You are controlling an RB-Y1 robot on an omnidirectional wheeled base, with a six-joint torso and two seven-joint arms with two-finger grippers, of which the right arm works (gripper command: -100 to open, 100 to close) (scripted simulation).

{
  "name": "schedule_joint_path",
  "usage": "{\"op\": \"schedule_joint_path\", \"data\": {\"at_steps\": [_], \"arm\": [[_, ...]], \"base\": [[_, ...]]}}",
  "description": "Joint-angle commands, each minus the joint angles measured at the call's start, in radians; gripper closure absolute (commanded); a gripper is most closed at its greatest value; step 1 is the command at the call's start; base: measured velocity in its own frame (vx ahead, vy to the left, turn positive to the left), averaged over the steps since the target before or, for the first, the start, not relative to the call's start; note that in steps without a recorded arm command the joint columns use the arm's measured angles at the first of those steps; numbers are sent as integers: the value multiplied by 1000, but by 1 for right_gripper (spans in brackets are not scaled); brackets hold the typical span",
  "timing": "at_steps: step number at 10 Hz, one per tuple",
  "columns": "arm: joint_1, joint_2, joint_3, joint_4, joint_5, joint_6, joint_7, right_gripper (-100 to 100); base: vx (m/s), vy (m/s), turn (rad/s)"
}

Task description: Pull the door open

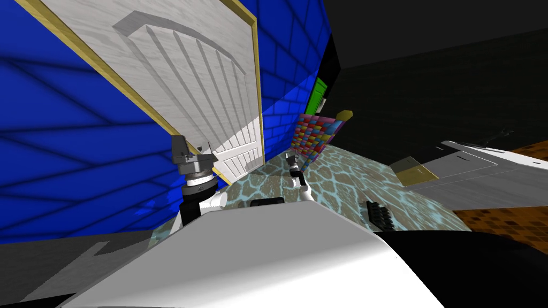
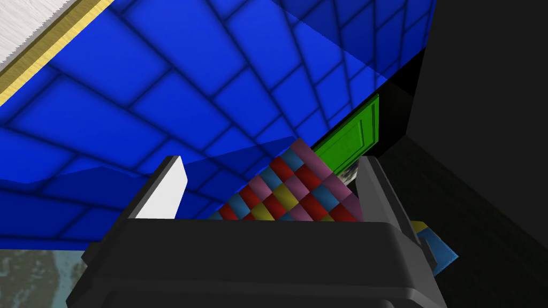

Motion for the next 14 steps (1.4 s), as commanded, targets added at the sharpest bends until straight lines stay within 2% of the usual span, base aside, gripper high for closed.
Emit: {"op": "schedule_joint_path", "data": {"at_steps": [1, 8, 14], "arm": [[-19, -5, 5, 30, -13, 1, -15, -100], [-101, -12, 17, 149, -65, 5, -75, -100], [-172, -9, 25, 258, -115, 6, -136, -100]], "base": [[3, 28, 8], [1, 41, 15], [1, 52, 37]]}}
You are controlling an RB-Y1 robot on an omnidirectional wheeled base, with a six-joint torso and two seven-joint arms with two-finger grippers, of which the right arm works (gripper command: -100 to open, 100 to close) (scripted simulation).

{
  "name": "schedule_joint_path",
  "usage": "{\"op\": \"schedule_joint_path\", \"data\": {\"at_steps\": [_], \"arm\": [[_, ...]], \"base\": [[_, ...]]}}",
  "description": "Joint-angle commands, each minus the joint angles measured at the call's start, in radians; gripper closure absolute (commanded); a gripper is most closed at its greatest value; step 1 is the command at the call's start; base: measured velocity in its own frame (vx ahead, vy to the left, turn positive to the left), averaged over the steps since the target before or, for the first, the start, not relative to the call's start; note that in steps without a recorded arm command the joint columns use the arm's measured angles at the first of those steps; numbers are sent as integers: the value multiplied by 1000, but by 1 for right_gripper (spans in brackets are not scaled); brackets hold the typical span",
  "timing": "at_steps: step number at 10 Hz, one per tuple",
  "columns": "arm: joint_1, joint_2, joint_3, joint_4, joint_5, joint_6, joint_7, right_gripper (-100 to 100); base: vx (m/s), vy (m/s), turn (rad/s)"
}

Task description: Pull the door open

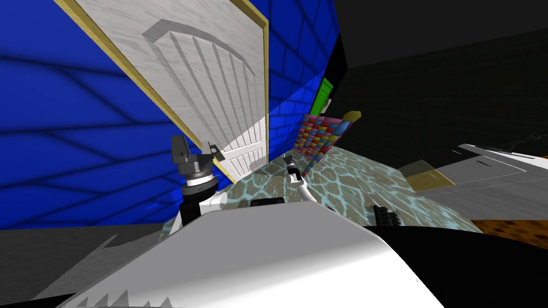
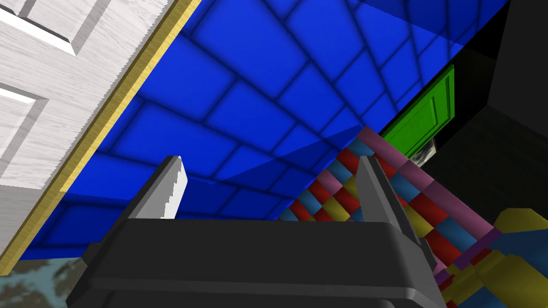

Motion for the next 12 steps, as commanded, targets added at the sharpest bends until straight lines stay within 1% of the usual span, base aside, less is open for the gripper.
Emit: {"op": "schedule_joint_path", "data": {"at_steps": [1, 7, 9, 11, 12], "arm": [[-19, 3, 2, 29, -12, 0, -15, -100], [-87, 14, 5, 139, -65, -4, -84, -100], [-112, 21, 5, 180, -85, -6, -111, -100], [-126, 25, 4, 205, -98, -7, -128, -100], [-138, 29, 4, 225, -108, -9, -142, -100]], "base": [[0, 59, 41], [3, 71, 73], [9, 77, 119], [16, 67, 97], [21, 71, 106]]}}
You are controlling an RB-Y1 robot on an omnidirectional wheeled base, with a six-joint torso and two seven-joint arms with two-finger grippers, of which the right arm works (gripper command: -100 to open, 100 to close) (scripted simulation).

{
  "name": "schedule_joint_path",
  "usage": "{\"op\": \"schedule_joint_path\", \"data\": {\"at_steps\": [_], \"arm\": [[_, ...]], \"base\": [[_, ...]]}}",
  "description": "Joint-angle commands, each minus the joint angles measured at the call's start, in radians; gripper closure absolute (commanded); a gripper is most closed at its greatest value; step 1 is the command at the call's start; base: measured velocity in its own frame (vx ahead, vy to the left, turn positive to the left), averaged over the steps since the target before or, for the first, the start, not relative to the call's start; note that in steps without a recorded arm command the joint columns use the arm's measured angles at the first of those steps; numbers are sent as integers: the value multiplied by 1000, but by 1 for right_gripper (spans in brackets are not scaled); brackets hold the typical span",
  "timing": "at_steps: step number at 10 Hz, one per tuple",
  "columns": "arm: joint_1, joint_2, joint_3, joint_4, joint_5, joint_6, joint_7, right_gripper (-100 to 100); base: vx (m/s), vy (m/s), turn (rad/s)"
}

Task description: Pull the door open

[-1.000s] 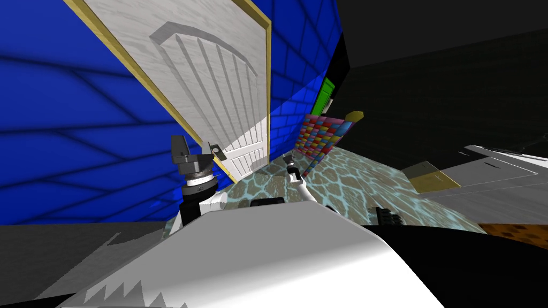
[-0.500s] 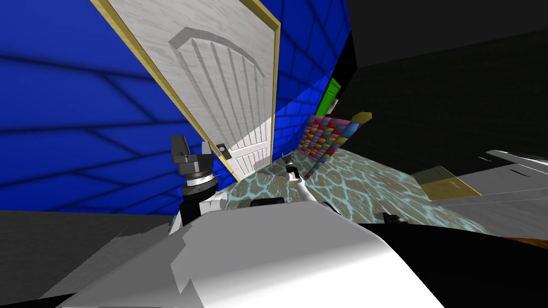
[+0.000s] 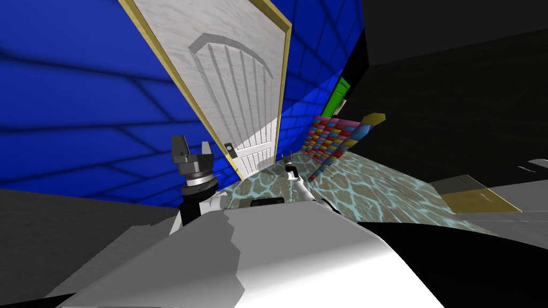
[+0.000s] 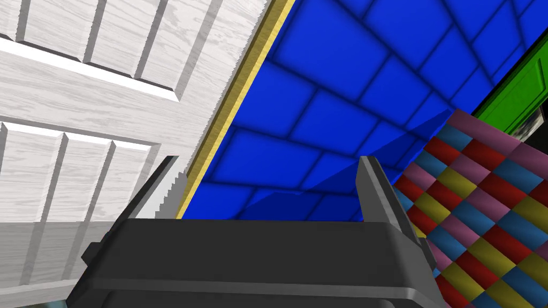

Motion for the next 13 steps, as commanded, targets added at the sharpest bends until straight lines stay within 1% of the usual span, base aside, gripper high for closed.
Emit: {"op": "schedule_joint_path", "data": {"at_steps": [1, 3, 7, 10, 11, 13], "arm": [[-16, 5, 0, 28, -13, -3, -19, -100], [-41, 14, -1, 71, -35, -6, -50, -100], [-78, 31, -3, 136, -69, -12, -97, -100], [-110, 48, -6, 192, -99, -17, -139, -100], [-112, 49, -6, 197, -101, -18, -142, -100], [-133, 61, -8, 234, -121, -21, -171, -100]], "base": [[9, 69, 108], [28, 95, 183], [29, 77, 159], [49, 89, 218], [41, 63, 114], [39, 78, 260]]}}
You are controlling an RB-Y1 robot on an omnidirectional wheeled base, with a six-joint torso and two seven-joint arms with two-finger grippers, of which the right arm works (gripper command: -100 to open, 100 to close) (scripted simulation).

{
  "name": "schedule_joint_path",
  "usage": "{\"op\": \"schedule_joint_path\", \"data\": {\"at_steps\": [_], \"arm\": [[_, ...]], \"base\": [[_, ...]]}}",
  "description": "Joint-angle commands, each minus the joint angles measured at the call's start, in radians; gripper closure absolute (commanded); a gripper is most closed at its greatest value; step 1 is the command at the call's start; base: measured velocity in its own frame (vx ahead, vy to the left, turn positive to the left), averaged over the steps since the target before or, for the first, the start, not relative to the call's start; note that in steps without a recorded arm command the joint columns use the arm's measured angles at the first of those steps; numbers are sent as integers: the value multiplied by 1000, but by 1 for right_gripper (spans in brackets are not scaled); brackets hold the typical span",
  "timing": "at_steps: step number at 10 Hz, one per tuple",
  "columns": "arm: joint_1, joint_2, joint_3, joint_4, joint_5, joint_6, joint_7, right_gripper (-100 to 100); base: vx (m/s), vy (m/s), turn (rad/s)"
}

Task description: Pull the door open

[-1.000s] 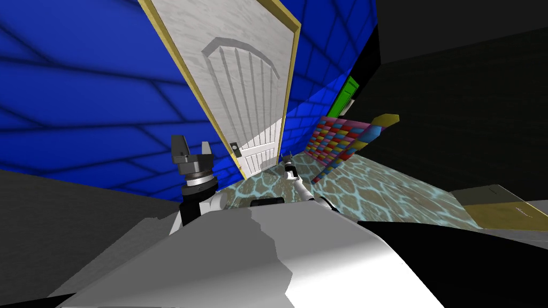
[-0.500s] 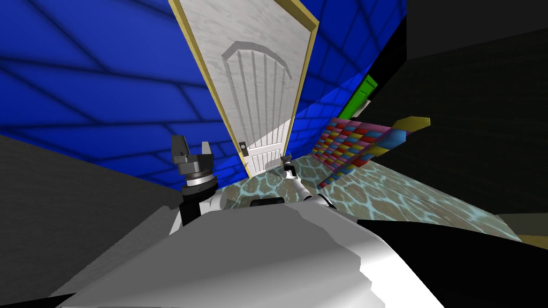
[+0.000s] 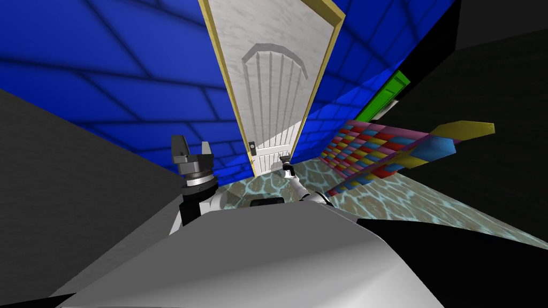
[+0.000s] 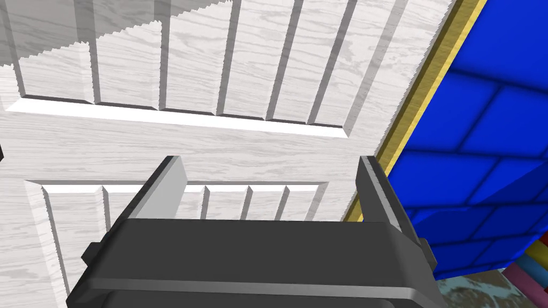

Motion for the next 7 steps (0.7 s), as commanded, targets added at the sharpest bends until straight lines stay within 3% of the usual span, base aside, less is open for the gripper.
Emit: {"op": "schedule_joint_path", "data": {"at_steps": [1, 7], "arm": [[-15, 7, 0, 28, -12, -4, -21, -100], [-63, 44, -6, 115, -58, -14, -87, -100]], "base": [[54, 76, 191], [65, 72, 243]]}}
